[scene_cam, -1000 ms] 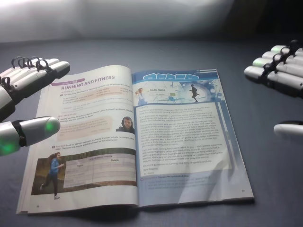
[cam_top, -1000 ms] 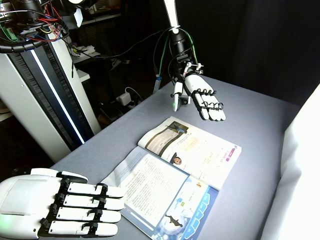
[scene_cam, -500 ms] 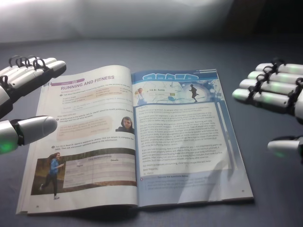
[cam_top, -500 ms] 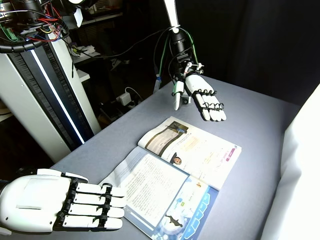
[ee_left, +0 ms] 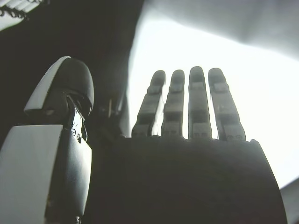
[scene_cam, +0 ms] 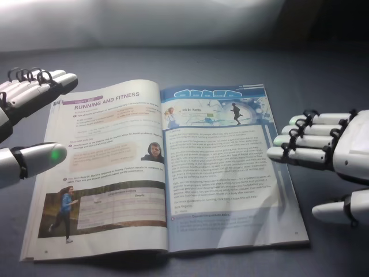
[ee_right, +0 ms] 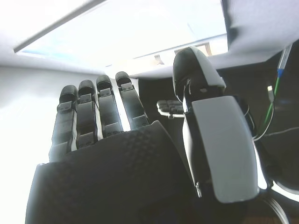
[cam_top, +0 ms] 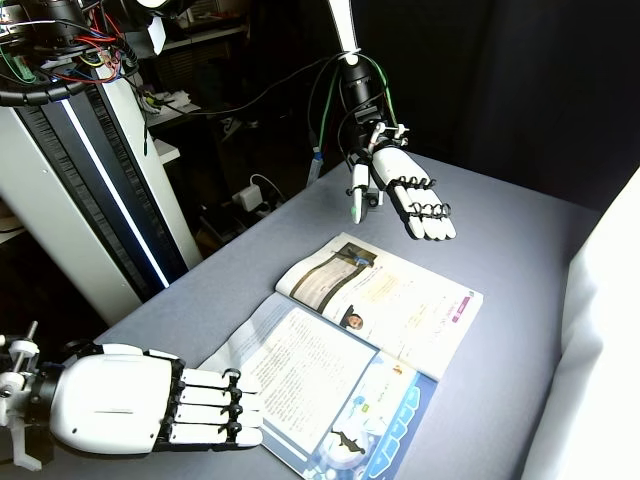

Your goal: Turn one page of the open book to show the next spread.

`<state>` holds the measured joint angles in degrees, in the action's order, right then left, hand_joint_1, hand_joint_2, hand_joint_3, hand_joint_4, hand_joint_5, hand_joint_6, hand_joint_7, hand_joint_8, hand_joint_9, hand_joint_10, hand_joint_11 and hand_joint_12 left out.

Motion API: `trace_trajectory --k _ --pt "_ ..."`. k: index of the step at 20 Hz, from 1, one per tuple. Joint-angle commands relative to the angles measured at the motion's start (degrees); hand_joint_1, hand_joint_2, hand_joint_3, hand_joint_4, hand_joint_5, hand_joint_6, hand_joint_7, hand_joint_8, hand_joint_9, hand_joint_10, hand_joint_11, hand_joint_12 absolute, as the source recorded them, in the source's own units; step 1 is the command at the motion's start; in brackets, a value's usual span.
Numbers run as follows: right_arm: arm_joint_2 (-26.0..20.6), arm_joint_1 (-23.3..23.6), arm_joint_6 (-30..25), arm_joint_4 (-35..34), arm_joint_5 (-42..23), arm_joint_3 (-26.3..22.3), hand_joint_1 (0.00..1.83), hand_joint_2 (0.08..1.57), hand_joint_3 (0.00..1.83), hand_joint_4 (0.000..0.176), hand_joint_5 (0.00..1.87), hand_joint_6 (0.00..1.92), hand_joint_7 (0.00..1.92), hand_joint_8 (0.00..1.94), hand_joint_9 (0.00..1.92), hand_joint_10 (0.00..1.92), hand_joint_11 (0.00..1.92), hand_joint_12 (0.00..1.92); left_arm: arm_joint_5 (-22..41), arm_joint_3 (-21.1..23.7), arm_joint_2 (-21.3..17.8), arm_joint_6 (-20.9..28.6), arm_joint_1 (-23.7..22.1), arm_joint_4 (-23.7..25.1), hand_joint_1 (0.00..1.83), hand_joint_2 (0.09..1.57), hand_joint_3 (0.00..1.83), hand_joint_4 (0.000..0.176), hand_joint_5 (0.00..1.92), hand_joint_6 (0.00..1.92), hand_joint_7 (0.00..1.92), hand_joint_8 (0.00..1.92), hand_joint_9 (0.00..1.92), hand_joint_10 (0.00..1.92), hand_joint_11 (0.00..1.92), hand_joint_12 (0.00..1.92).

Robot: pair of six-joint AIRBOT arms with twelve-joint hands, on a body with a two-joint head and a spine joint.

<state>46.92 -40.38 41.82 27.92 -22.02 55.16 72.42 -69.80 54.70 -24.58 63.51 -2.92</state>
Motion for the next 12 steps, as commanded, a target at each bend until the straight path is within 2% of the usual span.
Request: trace_trajectory --k 1,3,6,8,10,12 --pt "0.0 0.8 -0.3 -0.7 -4.2 0.4 0.13 1.3 0.0 0.0 0.0 0.0 0.0 0.0 0.0 0.0 0.0 0.0 6.9 0.2 -0.7 0.3 -0.2 -1.6 0.15 1.35 0.0 0.029 0.0 0.0 0.0 0.0 0.0 0.0 0.0 0.0" --pt "0.5 0.8 -0.7 -0.2 -3.7 0.6 0.11 1.3 0.0 0.0 0.0 0.0 0.0 0.0 0.0 0.0 0.0 0.0 6.9 0.2 -0.6 0.3 -0.1 -1.6 0.15 1.35 0.0 0.037 0.0 0.0 0.0 0.0 0.0 0.0 0.0 0.0" --pt "1.6 0.8 -1.5 1.1 -2.8 1.2 0.07 1.3 0.0 0.0 0.0 0.0 0.0 0.0 0.0 0.0 0.0 0.0 7.1 0.1 -0.5 0.3 -0.1 -1.9 0.14 1.35 0.0 0.031 0.0 0.0 0.0 0.0 0.0 0.0 0.0 0.0" --pt "2.3 0.8 -2.2 2.3 -2.2 1.4 0.09 1.3 0.0 0.0 0.0 0.0 0.0 0.0 0.0 0.0 0.0 0.0 7.2 0.1 -0.5 0.3 -0.1 -2.0 0.13 1.35 0.0 0.036 0.0 0.0 0.0 0.0 0.0 0.0 0.0 0.0" --pt "3.0 0.8 -5.7 5.4 -1.9 2.1 0.12 1.3 0.0 0.0 0.0 0.0 0.0 0.0 0.0 0.0 0.0 0.0 7.4 0.2 -0.5 0.3 -0.1 -2.2 0.14 1.35 0.0 0.032 0.0 0.0 0.0 0.0 0.0 0.0 0.0 0.0" --pt "3.8 0.8 -9.0 8.2 -1.6 2.9 0.12 1.29 0.0 0.0 0.0 0.0 0.0 0.0 0.0 0.0 0.0 0.0 7.5 0.2 -0.5 0.3 0.0 -2.2 0.1 1.35 0.0 0.035 0.0 0.0 0.0 0.0 0.0 0.0 0.0 0.0"
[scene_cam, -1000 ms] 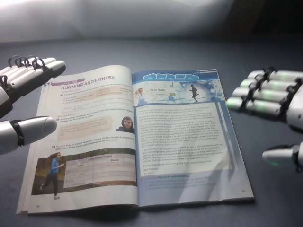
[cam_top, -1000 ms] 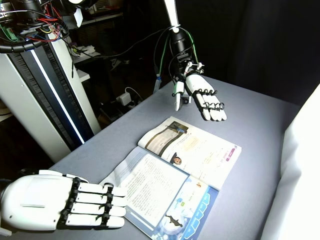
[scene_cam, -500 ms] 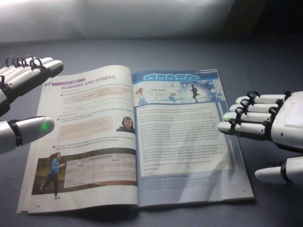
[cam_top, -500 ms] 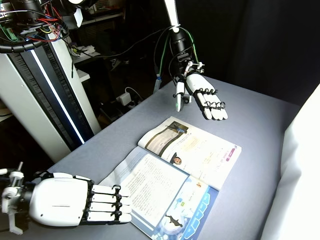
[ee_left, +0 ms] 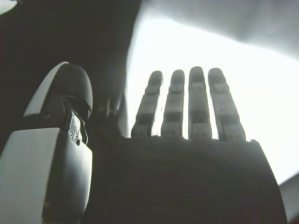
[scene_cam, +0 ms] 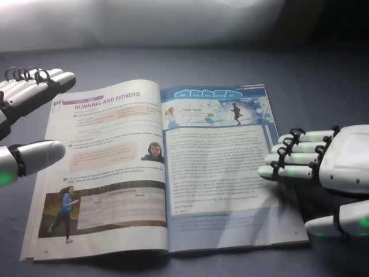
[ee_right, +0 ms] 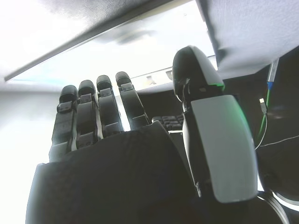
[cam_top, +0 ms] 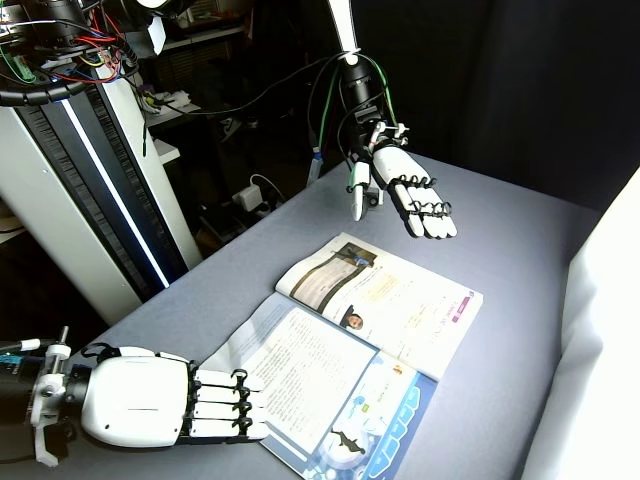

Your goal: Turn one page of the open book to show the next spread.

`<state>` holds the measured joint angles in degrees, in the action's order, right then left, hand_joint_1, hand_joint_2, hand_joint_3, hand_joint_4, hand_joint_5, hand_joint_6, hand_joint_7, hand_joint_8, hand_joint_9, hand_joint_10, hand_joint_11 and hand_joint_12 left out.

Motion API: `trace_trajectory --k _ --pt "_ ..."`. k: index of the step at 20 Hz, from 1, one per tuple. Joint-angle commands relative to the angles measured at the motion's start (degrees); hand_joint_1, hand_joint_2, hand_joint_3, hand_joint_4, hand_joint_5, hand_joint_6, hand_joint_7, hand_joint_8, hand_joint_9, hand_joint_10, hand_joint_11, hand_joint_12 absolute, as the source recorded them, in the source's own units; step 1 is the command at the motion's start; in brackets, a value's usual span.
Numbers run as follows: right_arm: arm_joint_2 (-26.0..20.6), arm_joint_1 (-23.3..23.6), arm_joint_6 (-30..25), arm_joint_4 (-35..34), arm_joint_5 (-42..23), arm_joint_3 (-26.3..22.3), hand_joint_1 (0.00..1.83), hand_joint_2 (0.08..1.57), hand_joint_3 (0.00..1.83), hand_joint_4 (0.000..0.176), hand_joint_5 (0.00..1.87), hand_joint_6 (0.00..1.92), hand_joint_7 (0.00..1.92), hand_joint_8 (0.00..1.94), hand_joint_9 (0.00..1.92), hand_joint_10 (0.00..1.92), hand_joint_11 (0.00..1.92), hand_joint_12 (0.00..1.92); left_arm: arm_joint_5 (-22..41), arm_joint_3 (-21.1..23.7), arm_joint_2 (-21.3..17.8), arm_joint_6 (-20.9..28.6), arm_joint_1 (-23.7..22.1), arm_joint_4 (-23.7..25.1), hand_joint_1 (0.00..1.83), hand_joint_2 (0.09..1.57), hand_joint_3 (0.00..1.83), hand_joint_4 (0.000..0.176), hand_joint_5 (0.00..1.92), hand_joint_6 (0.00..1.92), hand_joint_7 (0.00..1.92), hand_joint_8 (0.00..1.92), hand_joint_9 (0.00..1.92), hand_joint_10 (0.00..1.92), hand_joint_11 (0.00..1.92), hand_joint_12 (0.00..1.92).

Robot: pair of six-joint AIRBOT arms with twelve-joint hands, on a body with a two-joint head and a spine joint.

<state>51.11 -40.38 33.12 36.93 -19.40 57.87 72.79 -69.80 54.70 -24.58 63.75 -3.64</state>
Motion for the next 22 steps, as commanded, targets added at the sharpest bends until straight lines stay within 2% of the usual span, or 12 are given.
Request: trace_trajectory --k 1,3,6,9,11,12,13,15,19,20,22 --pt "-0.1 0.8 -0.4 -0.3 -3.9 0.2 0.11 1.29 0.0 0.0 0.0 0.0 0.0 0.0 0.0 0.0 0.0 0.0 7.1 0.2 -0.5 0.3 -0.3 -1.5 0.1 1.35 0.0 0.036 0.0 0.0 0.0 0.0 0.0 0.0 0.0 0.0" --pt "0.6 0.8 -2.0 1.9 -3.3 0.4 0.13 1.29 0.0 0.0 0.0 0.0 0.0 0.0 0.0 0.0 0.0 0.0 7.2 0.2 -0.6 0.3 -0.3 -1.5 0.12 1.35 0.0 0.033 0.0 0.0 0.0 0.0 0.0 0.0 0.0 0.0" --pt "2.0 0.8 -7.5 6.9 -2.9 1.6 0.13 1.29 0.0 0.0 0.0 0.0 0.0 0.0 0.0 0.0 0.0 0.0 7.5 0.2 -0.6 0.3 -0.3 -1.6 0.15 1.35 0.0 0.039 0.0 0.0 0.0 0.0 0.0 0.0 0.0 0.0" --pt "3.1 0.8 -9.8 9.5 -2.4 2.2 0.14 1.28 0.0 0.0 0.0 0.0 0.0 0.0 0.0 0.0 0.0 0.0 7.7 0.3 -0.7 0.3 -0.2 -1.7 0.16 1.34 0.0 0.033 0.0 0.0 0.0 0.0 0.0 0.0 0.0 0.0" --pt "3.7 0.8 -10.7 10.4 -2.4 2.6 0.14 1.28 0.0 0.0 0.0 0.0 0.0 0.0 0.0 0.0 0.0 0.0 7.8 0.4 -0.6 0.2 -0.1 -1.9 0.17 1.34 0.0 0.044 0.0 0.0 0.0 0.0 0.0 0.0 0.0 0.0" --pt "3.9 0.8 -10.8 10.5 -2.4 2.7 0.13 1.29 0.0 0.0 0.0 0.0 0.0 0.0 0.0 0.0 0.0 0.0 7.8 0.4 -0.6 0.2 0.0 -2.0 0.19 1.34 0.0 0.033 0.0 0.0 0.0 0.0 0.0 0.0 0.0 0.0" --pt "4.2 0.8 -11.0 10.7 -2.4 2.9 0.09 1.29 0.0 0.0 0.0 0.0 0.0 0.0 0.0 0.0 0.0 0.0 7.8 0.4 -0.6 0.2 0.1 -2.2 0.19 1.34 0.0 0.028 0.0 0.0 0.0 0.0 0.0 0.0 0.0 0.0" --pt "5.1 1.1 -11.0 11.0 -2.4 3.4 0.07 1.3 0.0 0.0 0.0 0.0 0.0 0.0 0.0 0.0 0.0 0.0 8.2 0.6 -0.8 0.1 0.9 -2.9 0.21 1.34 0.0 0.038 0.0 0.0 0.0 0.0 0.0 0.0 0.0 0.0" --pt "7.0 2.7 -11.0 11.6 -3.0 4.3 0.0 1.23 0.0 0.0 0.0 0.0 0.0 0.0 0.0 0.0 0.0 0.0 9.7 1.5 -1.6 -0.4 3.6 -5.2 0.24 1.35 0.0 0.021 0.0 0.0 0.0 0.0 0.0 0.0 0.0 0.0" --pt "7.6 3.1 -11.0 11.6 -3.3 4.7 0.0 1.21 0.0 0.0 0.0 0.0 0.0 0.0 0.0 0.0 0.0 0.0 10.1 1.7 -1.8 -0.5 4.1 -5.7 0.23 1.35 0.0 0.025 0.0 0.0 0.0 0.0 0.0 0.0 0.0 0.0" --pt "9.0 3.9 -11.0 11.6 -4.0 5.6 0.0 1.2 0.0 0.0 0.0 0.0 0.0 0.0 0.0 0.0 0.0 0.0 10.6 1.9 -1.8 -0.6 5.0 -6.5 0.2 1.36 0.0 0.019 0.0 0.0 0.0 0.0 0.0 0.0 0.0 0.0"
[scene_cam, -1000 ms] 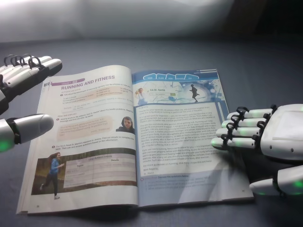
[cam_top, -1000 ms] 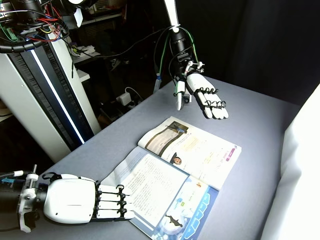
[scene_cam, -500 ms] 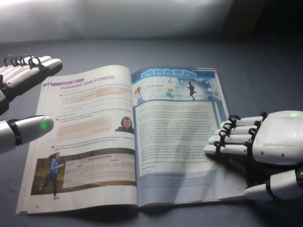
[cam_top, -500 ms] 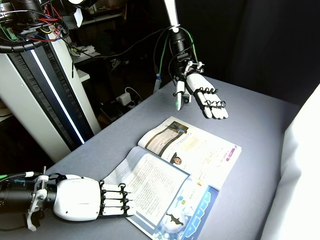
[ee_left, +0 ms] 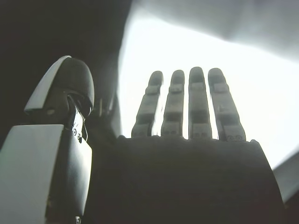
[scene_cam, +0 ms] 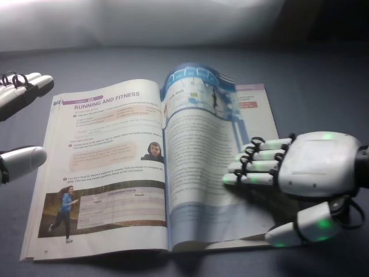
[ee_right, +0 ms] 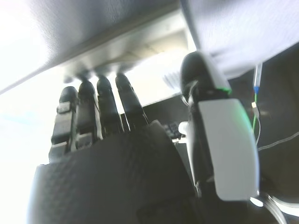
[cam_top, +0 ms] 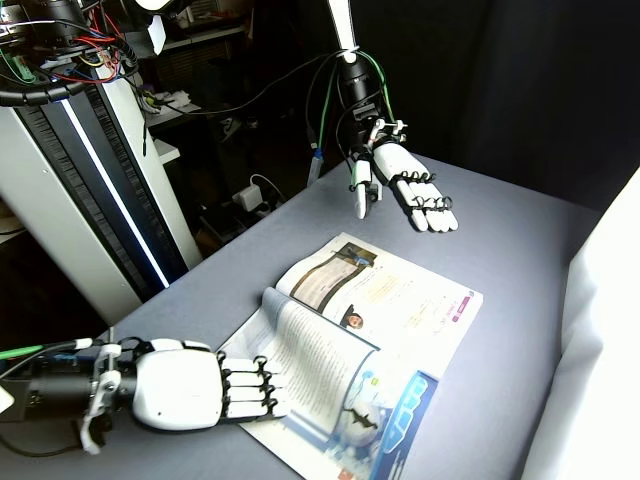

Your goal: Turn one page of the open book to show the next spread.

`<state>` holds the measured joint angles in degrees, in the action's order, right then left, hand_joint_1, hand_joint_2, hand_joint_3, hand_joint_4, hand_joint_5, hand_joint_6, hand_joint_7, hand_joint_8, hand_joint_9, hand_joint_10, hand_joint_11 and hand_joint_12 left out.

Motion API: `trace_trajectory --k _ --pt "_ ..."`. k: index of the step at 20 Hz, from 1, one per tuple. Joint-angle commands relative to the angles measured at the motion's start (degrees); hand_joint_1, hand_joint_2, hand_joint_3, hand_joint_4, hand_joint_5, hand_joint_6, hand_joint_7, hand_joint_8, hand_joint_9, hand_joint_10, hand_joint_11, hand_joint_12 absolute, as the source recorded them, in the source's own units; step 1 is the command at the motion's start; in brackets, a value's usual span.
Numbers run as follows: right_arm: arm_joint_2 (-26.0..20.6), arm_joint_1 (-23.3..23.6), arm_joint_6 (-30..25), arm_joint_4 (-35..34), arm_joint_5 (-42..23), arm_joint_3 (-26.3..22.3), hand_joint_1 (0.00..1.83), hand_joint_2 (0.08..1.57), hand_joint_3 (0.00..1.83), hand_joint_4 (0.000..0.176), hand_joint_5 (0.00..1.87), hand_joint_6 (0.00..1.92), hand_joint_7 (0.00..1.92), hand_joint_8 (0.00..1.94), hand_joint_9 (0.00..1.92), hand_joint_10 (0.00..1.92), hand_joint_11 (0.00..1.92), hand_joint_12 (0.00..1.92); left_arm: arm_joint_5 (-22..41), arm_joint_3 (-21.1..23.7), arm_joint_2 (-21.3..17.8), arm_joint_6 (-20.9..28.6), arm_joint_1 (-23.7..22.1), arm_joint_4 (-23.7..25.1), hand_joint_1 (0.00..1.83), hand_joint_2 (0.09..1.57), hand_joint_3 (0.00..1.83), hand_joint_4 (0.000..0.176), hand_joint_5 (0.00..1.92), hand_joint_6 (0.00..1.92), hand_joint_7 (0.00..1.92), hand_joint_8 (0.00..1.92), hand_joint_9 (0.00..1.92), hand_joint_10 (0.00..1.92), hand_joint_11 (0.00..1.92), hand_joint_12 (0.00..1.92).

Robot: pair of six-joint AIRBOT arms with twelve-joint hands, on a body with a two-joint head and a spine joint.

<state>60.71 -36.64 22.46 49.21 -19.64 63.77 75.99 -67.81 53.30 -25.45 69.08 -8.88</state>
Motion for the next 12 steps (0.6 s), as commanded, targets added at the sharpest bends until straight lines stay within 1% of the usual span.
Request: trace_trajectory --k 1,2,3,4,5,6,7,8,10,11,12 --pt "0.3 0.6 -0.4 -0.7 -4.2 0.2 0.0 1.2 0.0 0.0 0.0 0.0 0.0 0.0 0.0 0.0 0.0 0.0 7.6 0.0 -0.5 0.3 -0.1 -1.5 0.19 1.35 0.0 0.023 0.0 0.0 0.0 0.0 0.0 0.0 0.0 0.0" --pt "0.8 0.9 -0.4 -0.7 -4.5 0.5 0.0 1.19 0.0 0.0 0.0 0.0 0.0 0.0 0.0 0.0 0.0 0.0 7.8 0.1 -0.5 0.3 0.2 -1.8 0.17 1.35 0.0 0.026 0.0 0.0 0.0 0.0 0.0 0.0 0.0 0.0" --pt "1.7 1.4 -0.4 -0.7 -5.0 1.0 0.0 1.2 0.0 0.0 0.0 0.0 0.0 0.0 0.0 0.0 0.0 0.0 8.0 0.2 -0.5 0.3 0.5 -2.1 0.16 1.35 0.0 0.025 0.0 0.0 0.0 0.0 0.0 0.0 0.0 0.0" --pt "2.6 2.0 -0.4 -1.0 -5.5 1.7 0.0 1.22 0.0 0.0 0.0 0.0 0.0 0.0 0.0 0.0 0.0 0.0 8.2 0.4 -0.6 0.2 1.1 -2.6 0.16 1.35 0.0 0.02 0.0 0.0 0.0 0.0 0.0 0.0 0.0 0.0" --pt "3.2 2.4 -0.4 -1.3 -6.0 2.1 0.0 1.22 0.0 0.0 0.0 0.0 0.0 0.0 0.0 0.0 0.0 0.0 8.4 0.5 -0.6 0.2 1.5 -3.0 0.15 1.34 0.0 0.029 0.0 0.0 0.0 0.0 0.0 0.0 0.0 0.0" --pt "4.1 2.7 0.1 -2.1 -6.6 2.7 0.0 1.24 0.0 0.0 0.0 0.0 0.0 0.0 0.0 0.0 0.0 0.0 8.6 0.6 -0.7 0.2 2.2 -3.5 0.13 1.34 0.0 0.027 0.0 0.0 0.0 0.0 0.0 0.0 0.0 0.0" --pt "5.0 2.9 1.0 -3.5 -7.3 3.3 0.0 1.25 0.0 0.0 0.0 0.0 0.0 0.0 0.0 0.0 0.0 0.0 8.8 0.8 -0.8 0.2 3.1 -4.2 0.13 1.34 0.0 0.022 0.0 0.0 0.0 0.0 0.0 0.0 0.0 0.0" --pt "5.9 3.1 2.1 -4.9 -7.9 3.8 0.0 1.25 0.0 0.0 0.0 0.0 0.0 0.0 0.0 0.0 0.0 0.0 9.3 1.0 -0.8 0.2 4.0 -5.2 0.14 1.35 0.0 0.015 0.0 0.0 0.0 0.0 0.0 0.0 0.0 0.0" --pt "7.1 3.3 4.1 -7.3 -8.9 4.4 0.0 1.23 0.0 0.0 0.0 0.0 0.0 0.0 0.0 0.0 0.0 0.0 10.0 1.4 -0.9 0.2 5.4 -6.5 0.22 1.39 0.01 0.018 0.0 0.0 0.0 0.0 0.0 0.0 0.0 0.0" --pt "8.2 3.5 5.6 -9.4 -9.8 5.0 0.0 1.23 0.0 0.0 0.0 0.0 0.0 0.0 0.0 0.0 0.0 0.0 10.5 1.7 -1.1 0.2 6.6 -7.5 0.27 1.41 0.01 0.011 0.0 0.0 0.0 0.0 0.0 0.0 0.0 0.0" --pt "9.1 3.9 6.1 -10.1 -10.5 5.6 0.0 1.24 0.0 0.0 0.0 0.0 0.0 0.0 0.0 0.0 0.0 0.0 11.0 2.1 -1.3 0.0 7.6 -8.5 0.36 1.46 0.02 0.002 0.0 0.0 0.0 0.0 0.0 0.0 0.0 0.0"
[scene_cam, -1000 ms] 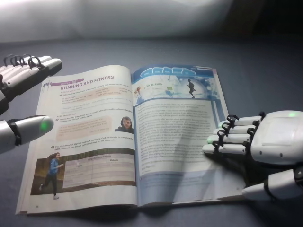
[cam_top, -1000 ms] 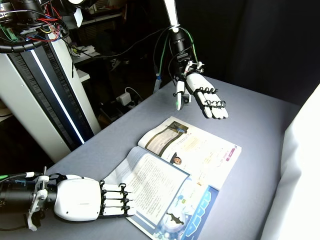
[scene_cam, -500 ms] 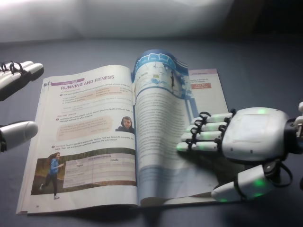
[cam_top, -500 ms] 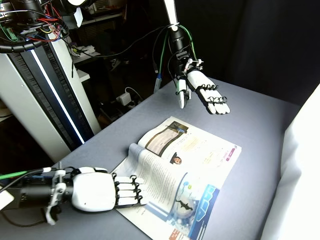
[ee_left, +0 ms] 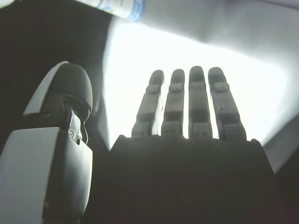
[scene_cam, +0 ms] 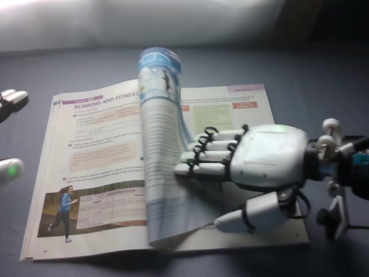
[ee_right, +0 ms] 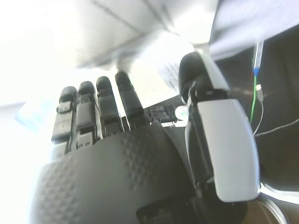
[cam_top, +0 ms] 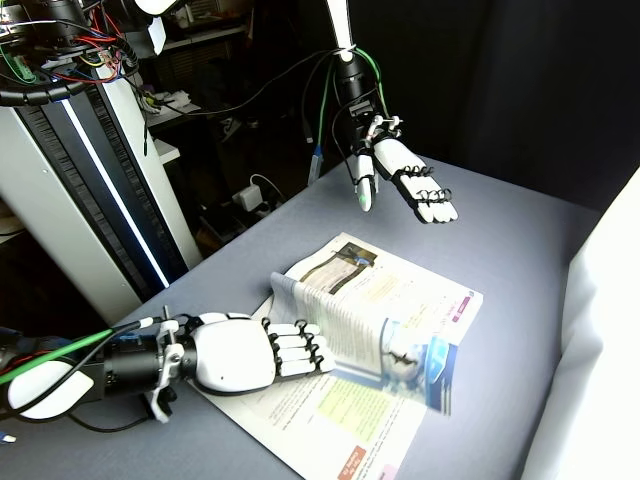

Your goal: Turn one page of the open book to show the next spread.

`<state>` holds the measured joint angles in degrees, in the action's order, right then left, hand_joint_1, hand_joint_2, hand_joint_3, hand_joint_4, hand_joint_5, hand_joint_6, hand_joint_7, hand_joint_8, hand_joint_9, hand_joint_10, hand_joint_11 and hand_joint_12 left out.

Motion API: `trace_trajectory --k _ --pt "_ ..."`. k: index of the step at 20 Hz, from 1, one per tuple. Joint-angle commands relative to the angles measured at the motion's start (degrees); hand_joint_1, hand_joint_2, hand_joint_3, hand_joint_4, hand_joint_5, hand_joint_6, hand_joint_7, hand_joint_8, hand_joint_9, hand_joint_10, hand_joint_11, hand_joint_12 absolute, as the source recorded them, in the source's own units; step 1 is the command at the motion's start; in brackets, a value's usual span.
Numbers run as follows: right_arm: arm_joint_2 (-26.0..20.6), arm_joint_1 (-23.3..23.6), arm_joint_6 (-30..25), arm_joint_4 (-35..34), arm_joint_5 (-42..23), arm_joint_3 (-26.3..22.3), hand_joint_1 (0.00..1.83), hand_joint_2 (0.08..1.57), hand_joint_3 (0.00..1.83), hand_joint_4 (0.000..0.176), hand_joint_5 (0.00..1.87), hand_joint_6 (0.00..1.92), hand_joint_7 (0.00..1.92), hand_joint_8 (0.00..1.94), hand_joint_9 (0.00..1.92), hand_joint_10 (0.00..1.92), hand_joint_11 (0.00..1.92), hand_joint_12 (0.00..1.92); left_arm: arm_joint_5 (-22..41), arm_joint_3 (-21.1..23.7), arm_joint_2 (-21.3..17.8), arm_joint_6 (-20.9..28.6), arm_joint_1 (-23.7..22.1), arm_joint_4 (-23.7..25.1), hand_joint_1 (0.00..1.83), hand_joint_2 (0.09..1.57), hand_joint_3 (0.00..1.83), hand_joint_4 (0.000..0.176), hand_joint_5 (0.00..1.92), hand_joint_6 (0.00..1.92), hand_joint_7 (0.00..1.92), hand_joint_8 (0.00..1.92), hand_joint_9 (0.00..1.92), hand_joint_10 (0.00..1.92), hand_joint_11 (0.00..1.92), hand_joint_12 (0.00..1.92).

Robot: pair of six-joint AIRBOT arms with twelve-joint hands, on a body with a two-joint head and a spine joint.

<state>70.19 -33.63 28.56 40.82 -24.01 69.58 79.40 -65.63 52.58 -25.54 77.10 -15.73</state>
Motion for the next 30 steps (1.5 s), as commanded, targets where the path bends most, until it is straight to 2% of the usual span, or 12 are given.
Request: trace_trajectory --k 1,10,12,13,15,16,18,21,24,26,29,30 --pt "0.4 1.1 0.3 -2.2 -6.6 0.3 0.01 1.24 0.0 0.0 0.0 0.0 0.0 0.0 0.0 0.0 0.0 0.0 8.1 0.2 -0.7 0.1 0.7 -2.6 0.42 1.51 0.02 0.002 0.02 0.0 0.0 0.0 0.0 0.0 0.0 0.0" --pt "5.8 6.4 3.0 -4.8 -12.2 3.0 0.02 1.24 0.0 0.0 0.0 0.0 0.0 0.0 0.0 0.0 0.0 0.0 9.2 1.1 -0.3 0.0 4.5 -6.3 0.39 1.57 0.17 0.0 0.07 0.0 0.0 0.0 0.0 0.0 0.0 0.0" --pt "7.2 7.5 3.1 -4.8 -13.9 3.7 0.0 1.24 0.0 0.0 0.0 0.0 0.0 0.0 0.0 0.0 0.0 0.0 9.1 1.0 -0.1 0.0 4.6 -6.5 0.13 1.57 0.15 0.0 0.02 0.0 0.0 0.0 0.0 0.0 0.0 0.0" --pt "8.1 8.1 3.1 -5.0 -15.0 4.0 0.0 1.22 0.0 0.0 0.0 0.0 0.0 0.0 0.0 0.0 0.0 0.0 9.0 0.8 0.1 0.0 4.6 -6.5 0.02 1.57 0.09 0.0 0.1 0.02 0.1 0.02 0.15 0.0 0.0 0.41" --pt "9.3 8.8 3.1 -5.6 -17.1 4.5 0.0 1.22 0.0 0.0 0.0 0.0 0.0 0.0 0.0 0.0 0.0 0.0 9.0 0.7 0.3 0.0 4.6 -6.5 0.3 1.52 0.0 0.0 0.21 0.02 0.25 0.03 0.32 0.05 0.0 1.0" --pt "10.2 9.5 3.1 -6.1 -18.8 4.7 0.0 1.22 0.0 0.0 0.0 0.0 0.0 0.0 0.0 0.0 0.0 0.0 9.0 0.5 0.4 0.0 4.6 -6.5 0.06 1.38 0.0 0.0 0.18 0.0 0.25 0.01 0.33 0.03 0.0 1.04" --pt "10.5 10.4 3.1 -6.2 -20.2 4.5 0.0 1.19 0.0 0.0 0.0 0.0 0.0 0.0 0.0 0.0 0.0 0.0 9.0 0.4 0.5 0.0 4.6 -6.5 0.0 1.19 0.0 0.0 0.16 0.03 0.21 0.01 0.28 0.01 0.0 1.08" --pt "10.5 11.4 3.1 -6.2 -23.7 3.1 0.04 1.19 0.0 0.0 0.0 0.0 0.0 0.0 0.0 0.0 0.0 0.0 9.0 0.3 0.6 0.0 4.6 -6.5 0.0 1.23 0.0 0.0 0.09 0.02 0.15 0.0 0.23 0.01 0.0 0.9" --pt "8.8 12.7 2.9 -5.9 -26.9 1.3 0.04 1.17 0.0 0.0 0.0 0.0 0.0 0.0 0.0 0.0 0.0 0.0 9.2 0.3 0.7 0.0 4.5 -6.6 0.0 1.16 0.0 0.0 0.17 0.02 0.33 0.04 0.44 0.09 0.0 1.49" --pt "6.8 12.8 2.9 -5.9 -27.9 0.0 0.07 1.17 0.0 0.0 0.0 0.0 0.0 0.0 0.0 0.0 0.0 0.0 9.4 0.4 0.7 0.0 4.5 -6.6 0.0 1.13 0.0 0.021 0.22 0.01 0.43 0.01 0.35 0.57 0.0 1.63" --pt "4.0 12.8 2.9 -5.5 -27.5 -2.4 0.08 1.17 0.0 0.0 0.0 0.0 0.0 0.0 0.0 0.0 0.0 0.0 10.1 0.7 0.6 0.0 4.5 -6.6 0.0 1.13 0.0 0.025 0.22 0.0 0.43 0.0 0.26 0.79 0.0 1.63" --pt "2.7 12.8 2.9 -5.4 -26.9 -3.3 0.08 1.17 0.0 0.0 0.0 0.0 0.0 0.0 0.0 0.0 0.0 0.0 10.3 0.8 0.6 0.0 4.5 -6.6 0.48 1.44 0.0 0.0 0.11 0.0 0.09 0.0 0.05 0.16 0.0 0.37"
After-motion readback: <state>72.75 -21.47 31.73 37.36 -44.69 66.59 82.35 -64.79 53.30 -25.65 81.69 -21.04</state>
